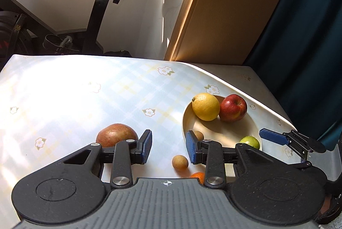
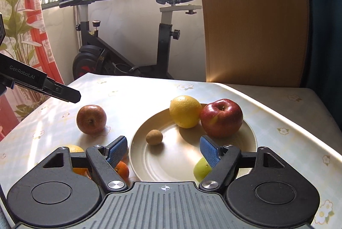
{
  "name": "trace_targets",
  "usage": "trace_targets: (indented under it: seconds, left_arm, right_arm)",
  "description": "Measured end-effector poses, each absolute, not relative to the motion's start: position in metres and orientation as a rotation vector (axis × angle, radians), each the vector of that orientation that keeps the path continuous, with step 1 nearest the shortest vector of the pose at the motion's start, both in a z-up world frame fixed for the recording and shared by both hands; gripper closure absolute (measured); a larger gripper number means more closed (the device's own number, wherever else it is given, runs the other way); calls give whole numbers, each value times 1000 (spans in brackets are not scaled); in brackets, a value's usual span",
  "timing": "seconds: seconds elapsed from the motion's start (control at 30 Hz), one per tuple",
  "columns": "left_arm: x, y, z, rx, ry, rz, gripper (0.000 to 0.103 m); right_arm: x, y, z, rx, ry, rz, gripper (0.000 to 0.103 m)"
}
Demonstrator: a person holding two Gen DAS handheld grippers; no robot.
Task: Organize fruits
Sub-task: 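Withdraw the left gripper from the plate back toward the fruit pile, then grasp and lift the green apple with the right gripper while the left moves to a tangerine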
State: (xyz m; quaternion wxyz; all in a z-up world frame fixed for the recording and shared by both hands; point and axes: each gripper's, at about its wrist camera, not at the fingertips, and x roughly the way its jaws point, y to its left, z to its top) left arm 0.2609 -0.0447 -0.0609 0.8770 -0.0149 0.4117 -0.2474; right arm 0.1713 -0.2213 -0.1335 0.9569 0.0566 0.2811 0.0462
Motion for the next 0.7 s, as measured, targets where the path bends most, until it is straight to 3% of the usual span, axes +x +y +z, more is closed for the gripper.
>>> trace_targets:
  seconds: [0.37,0.7]
  left_arm:
    - [243,-7,-76,-14,865,-474,66]
    - [224,-1,-93,-34,868,-483,66]
  right_arm:
    - [137,-184,-156,83,609,100,32]
    - [130,-165,-184,32,664,146,51]
